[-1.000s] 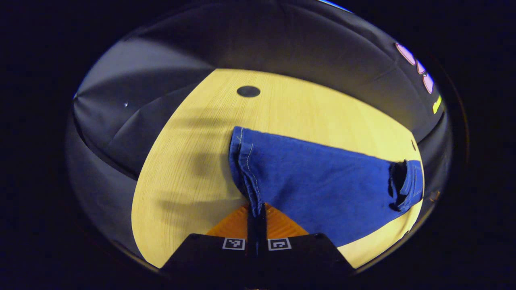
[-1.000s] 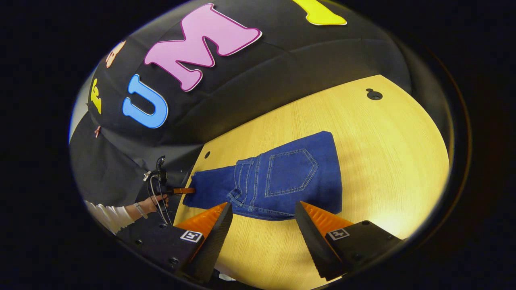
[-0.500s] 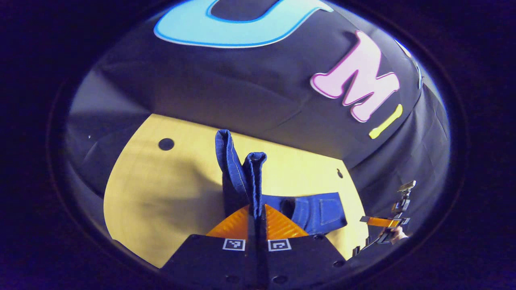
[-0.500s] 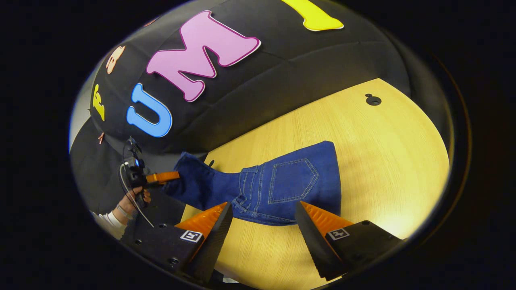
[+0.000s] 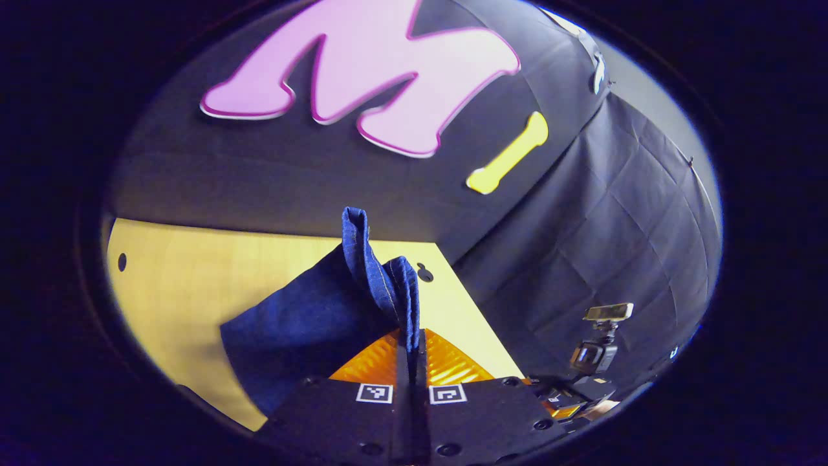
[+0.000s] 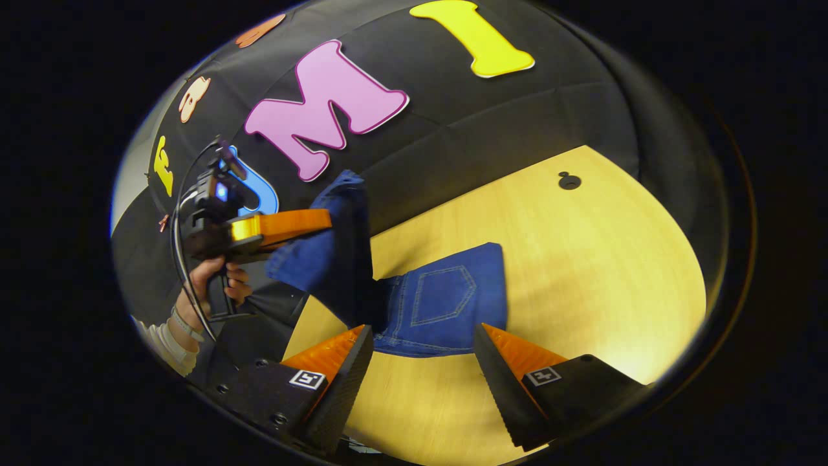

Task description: Grasp the waist and the cuffs of the jeans and fold them to make the two legs overlap; first hold the waist and fold one-third of the jeans toward the cuffs, then hold the cuffs and fold the remaining one-third in the same direction to finish folding.

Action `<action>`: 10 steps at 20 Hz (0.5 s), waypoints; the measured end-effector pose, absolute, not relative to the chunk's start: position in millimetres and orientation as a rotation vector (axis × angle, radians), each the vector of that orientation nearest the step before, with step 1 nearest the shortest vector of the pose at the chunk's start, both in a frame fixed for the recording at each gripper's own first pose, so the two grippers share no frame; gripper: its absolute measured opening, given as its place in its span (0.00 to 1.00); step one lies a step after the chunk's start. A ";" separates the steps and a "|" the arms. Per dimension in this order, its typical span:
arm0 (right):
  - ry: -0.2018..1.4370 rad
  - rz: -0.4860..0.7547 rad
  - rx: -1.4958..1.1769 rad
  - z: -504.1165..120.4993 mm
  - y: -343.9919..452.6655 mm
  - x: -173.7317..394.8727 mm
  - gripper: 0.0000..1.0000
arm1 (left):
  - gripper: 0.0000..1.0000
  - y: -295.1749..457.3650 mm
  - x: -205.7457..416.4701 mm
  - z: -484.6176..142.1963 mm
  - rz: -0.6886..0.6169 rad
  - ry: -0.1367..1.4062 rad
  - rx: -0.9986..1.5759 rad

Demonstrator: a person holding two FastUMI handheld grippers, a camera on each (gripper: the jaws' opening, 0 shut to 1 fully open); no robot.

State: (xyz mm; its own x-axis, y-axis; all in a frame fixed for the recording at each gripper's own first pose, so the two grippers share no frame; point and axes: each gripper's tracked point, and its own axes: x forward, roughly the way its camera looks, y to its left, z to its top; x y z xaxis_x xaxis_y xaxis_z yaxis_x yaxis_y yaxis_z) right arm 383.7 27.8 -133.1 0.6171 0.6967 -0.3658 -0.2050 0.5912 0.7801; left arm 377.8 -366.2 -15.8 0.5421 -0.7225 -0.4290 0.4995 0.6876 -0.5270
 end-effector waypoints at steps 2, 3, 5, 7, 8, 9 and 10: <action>0.721 0.548 0.794 -137.6 11.1 378.2 0.96 | 0.06 -401.1 390.6 -66.7 -0.734 0.753 -0.265; 0.717 0.536 0.804 -141.0 3.5 376.1 0.96 | 0.06 -413.0 395.0 -90.7 -0.715 0.794 -0.221; 0.718 0.529 0.811 -149.1 -9.0 369.6 0.95 | 0.07 -426.5 393.9 -118.2 -0.663 0.881 -0.190; 0.733 0.531 0.772 -162.9 -19.1 365.2 0.95 | 0.09 -428.8 390.7 -116.6 -0.644 0.910 -0.207; 0.742 0.523 0.754 -169.6 -24.5 365.4 0.96 | 0.12 -430.3 389.6 -118.9 -0.645 0.914 -0.198; 0.738 0.511 0.761 -170.7 -29.5 365.2 0.95 | 0.18 -431.5 386.8 -117.0 -0.648 0.913 -0.191; 0.723 0.512 0.788 -166.3 -29.5 365.7 0.96 | 0.21 -434.6 383.4 -113.9 -0.659 0.911 -0.194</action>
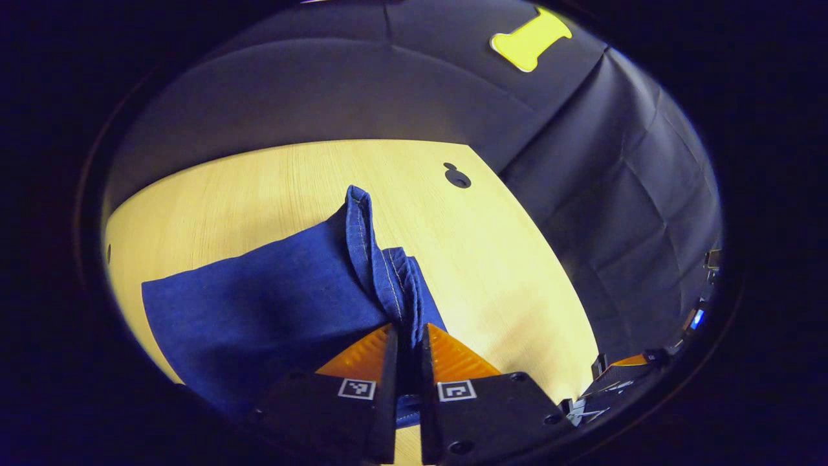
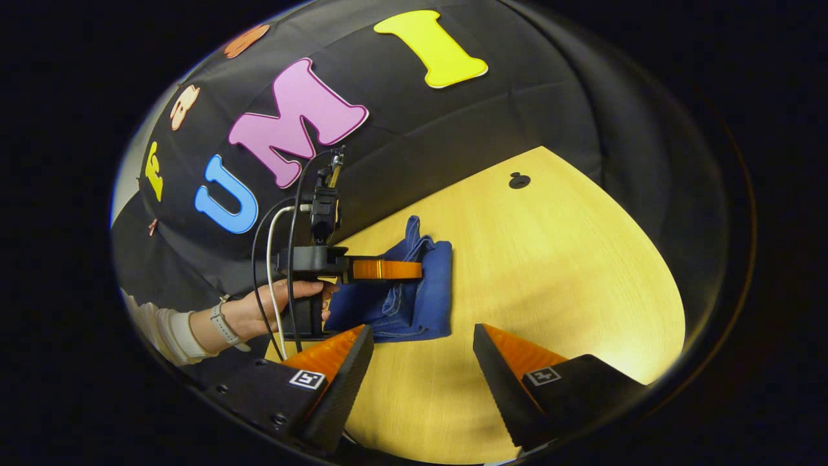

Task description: Grasp the waist and the cuffs of the jeans and fold them to make the two legs overlap; first hold the waist and fold one-third of the jeans toward the cuffs, then hold the cuffs and fold the remaining one-third in the same direction to finish folding.

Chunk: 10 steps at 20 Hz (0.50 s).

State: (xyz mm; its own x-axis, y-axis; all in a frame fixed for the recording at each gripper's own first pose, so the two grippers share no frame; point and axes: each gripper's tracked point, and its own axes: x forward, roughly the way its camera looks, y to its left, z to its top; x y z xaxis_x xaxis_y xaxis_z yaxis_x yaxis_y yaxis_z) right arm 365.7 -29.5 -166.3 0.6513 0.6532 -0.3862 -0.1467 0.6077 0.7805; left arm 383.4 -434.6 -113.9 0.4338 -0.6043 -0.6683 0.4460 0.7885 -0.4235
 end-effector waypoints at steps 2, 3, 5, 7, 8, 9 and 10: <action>0.715 0.517 0.790 -165.4 -27.3 361.5 0.95 | 0.46 -448.9 371.6 -103.7 -0.702 0.884 -0.238; 0.714 0.519 0.775 -164.9 -26.3 359.0 0.95 | 0.65 -456.7 360.0 -86.4 -0.750 0.855 -0.291; 0.689 0.527 0.771 -152.0 -24.9 353.2 0.95 | 0.88 -459.5 340.2 -54.7 -0.809 0.758 -0.353; 0.644 0.526 0.757 -133.1 -30.1 344.3 0.95 | 0.97 -434.2 319.6 -21.2 -0.801 0.635 -0.326; 0.610 0.524 0.737 -122.0 -34.9 339.0 0.96 | 0.98 -420.3 305.8 -8.4 -0.786 0.574 -0.294; 0.575 0.517 0.713 -110.3 -40.0 334.3 0.95 | 0.97 -402.8 288.5 2.7 -0.763 0.519 -0.254; 0.542 0.508 0.687 -98.4 -45.2 327.6 0.95 | 0.97 -383.0 269.8 11.6 -0.735 0.458 -0.216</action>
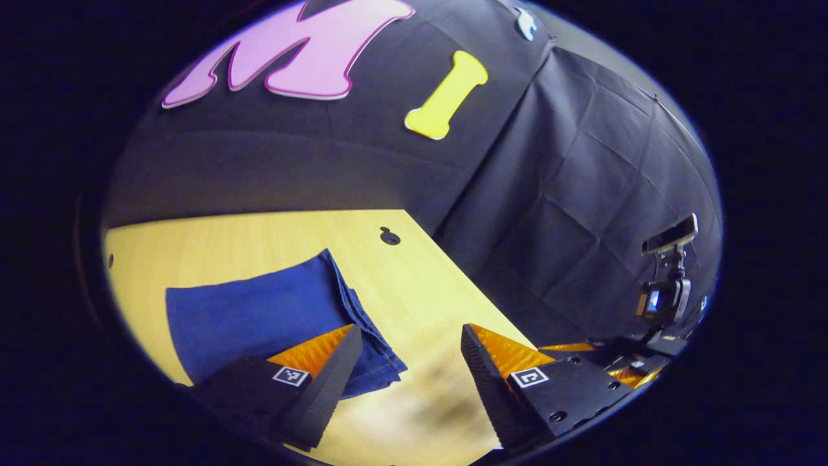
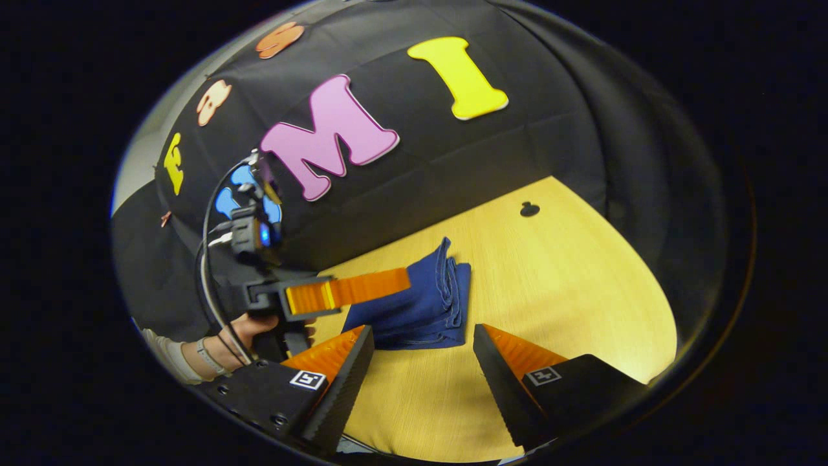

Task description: Grasp the waist and the cuffs of the jeans and fold them to make the two legs overlap; first hold the waist and fold one-third of the jeans toward the cuffs, then hold the cuffs and fold the remaining one-third in the same direction to finish folding.

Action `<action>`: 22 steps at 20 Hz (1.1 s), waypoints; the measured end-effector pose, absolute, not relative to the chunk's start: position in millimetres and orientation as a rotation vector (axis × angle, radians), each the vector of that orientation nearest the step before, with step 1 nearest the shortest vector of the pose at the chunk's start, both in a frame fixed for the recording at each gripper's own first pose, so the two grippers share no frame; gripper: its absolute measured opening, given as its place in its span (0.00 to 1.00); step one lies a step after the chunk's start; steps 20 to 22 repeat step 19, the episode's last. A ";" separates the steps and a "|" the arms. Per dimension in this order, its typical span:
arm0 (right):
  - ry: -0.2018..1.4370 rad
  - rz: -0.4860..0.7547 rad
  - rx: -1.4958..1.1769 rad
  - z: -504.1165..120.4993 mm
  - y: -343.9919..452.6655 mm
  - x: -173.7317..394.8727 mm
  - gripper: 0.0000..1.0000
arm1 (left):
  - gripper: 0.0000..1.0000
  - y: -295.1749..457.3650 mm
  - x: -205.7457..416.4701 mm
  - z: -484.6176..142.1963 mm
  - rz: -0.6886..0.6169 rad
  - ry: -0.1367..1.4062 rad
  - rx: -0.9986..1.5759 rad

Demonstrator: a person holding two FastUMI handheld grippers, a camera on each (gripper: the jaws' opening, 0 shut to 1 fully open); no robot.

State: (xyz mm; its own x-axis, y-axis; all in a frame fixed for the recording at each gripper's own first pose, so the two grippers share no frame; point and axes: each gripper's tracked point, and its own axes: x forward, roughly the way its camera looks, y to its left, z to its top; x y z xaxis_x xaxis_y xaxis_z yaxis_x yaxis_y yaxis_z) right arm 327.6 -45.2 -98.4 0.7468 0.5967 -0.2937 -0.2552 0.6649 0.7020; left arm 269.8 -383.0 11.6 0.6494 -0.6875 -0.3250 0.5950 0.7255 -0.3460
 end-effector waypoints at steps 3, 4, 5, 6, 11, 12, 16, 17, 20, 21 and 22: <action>0.420 0.485 0.586 -50.1 -63.4 295.9 0.95 | 0.97 -333.5 200.4 32.7 -0.633 0.316 -0.132; 0.374 0.476 0.546 -33.5 -68.6 285.6 0.95 | 0.97 -325.0 176.9 37.9 -0.602 0.289 -0.127; 0.343 0.466 0.511 -20.7 -73.0 275.6 0.95 | 0.97 -314.0 150.2 44.6 -0.574 0.274 -0.128; 0.315 0.476 0.489 -5.1 -73.8 263.7 0.95 | 0.97 -304.5 134.3 54.0 -0.541 0.241 -0.139; 0.138 0.469 0.419 85.3 -91.5 211.7 0.96 | 0.97 -272.8 38.3 121.5 -0.433 0.078 -0.270; 0.107 0.459 0.417 100.0 -96.1 202.6 0.96 | 0.96 -262.7 26.7 131.5 -0.411 0.048 -0.262; 0.005 0.425 0.346 138.1 -117.8 183.4 0.96 | 0.96 -235.4 3.0 163.0 -0.330 -0.069 -0.161; -0.010 0.428 0.327 145.7 -116.3 180.8 0.96 | 0.96 -227.6 -2.6 168.1 -0.300 -0.072 -0.163; 0.011 0.457 0.327 154.6 -110.4 169.8 0.97 | 0.96 -217.3 -18.6 184.8 -0.268 -0.083 -0.213; 0.011 0.457 0.327 154.6 -110.4 169.8 0.97 | 0.96 -217.3 -18.6 184.8 -0.268 -0.083 -0.213; 0.011 0.457 0.327 154.6 -110.4 169.8 0.97 | 0.96 -217.3 -18.6 184.8 -0.268 -0.083 -0.213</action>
